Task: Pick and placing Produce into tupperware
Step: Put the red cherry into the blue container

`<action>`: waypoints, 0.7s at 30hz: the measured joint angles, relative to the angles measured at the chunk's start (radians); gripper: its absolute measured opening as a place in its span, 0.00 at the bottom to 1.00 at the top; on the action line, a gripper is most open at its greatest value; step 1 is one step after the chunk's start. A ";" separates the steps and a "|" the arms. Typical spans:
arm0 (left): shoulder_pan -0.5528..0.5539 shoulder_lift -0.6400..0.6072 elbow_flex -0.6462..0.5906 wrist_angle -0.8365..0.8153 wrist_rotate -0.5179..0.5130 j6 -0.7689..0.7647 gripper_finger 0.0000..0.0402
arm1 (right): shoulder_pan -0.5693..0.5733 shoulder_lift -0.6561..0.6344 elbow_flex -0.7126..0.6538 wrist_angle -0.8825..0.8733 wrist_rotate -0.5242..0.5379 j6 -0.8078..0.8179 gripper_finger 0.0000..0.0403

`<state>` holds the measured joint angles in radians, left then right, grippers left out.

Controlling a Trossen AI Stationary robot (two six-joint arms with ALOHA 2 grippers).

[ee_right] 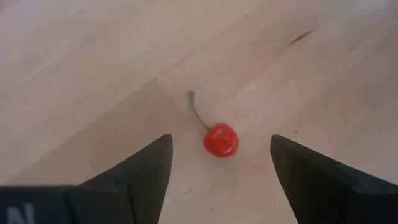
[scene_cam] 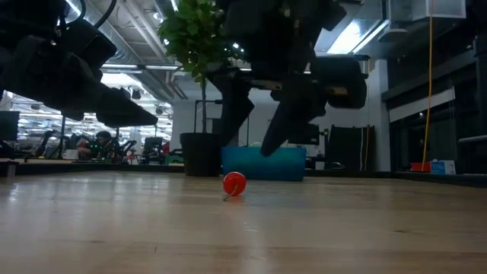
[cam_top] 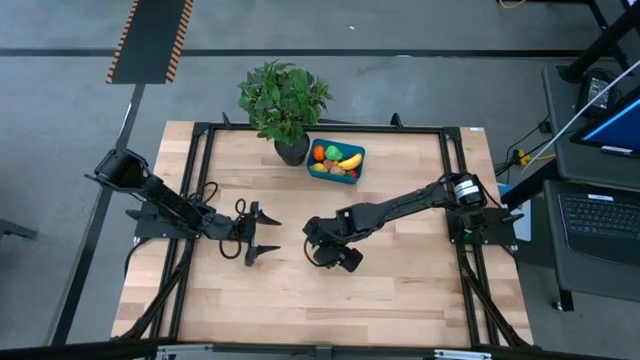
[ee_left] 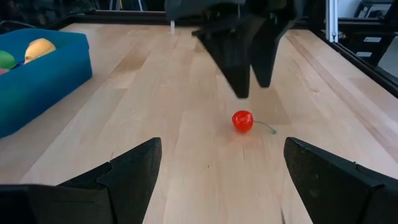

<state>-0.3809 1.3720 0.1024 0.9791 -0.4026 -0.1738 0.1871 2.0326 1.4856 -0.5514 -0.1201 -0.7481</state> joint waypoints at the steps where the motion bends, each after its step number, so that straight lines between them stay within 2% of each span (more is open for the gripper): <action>1: 0.000 0.000 0.000 0.000 0.000 0.000 0.82 | 0.000 0.005 0.000 0.000 0.004 -0.007 0.67; 9: 0.000 0.000 0.000 -0.003 0.000 0.000 0.82 | 0.000 0.079 -0.001 0.022 0.043 -0.117 0.67; 21: 0.000 0.000 0.000 -0.006 0.000 0.000 0.82 | 0.000 0.115 0.001 0.056 0.046 -0.125 0.66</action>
<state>-0.3809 1.3720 0.1024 0.9730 -0.4026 -0.1738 0.1871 2.1479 1.4864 -0.4950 -0.0746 -0.8730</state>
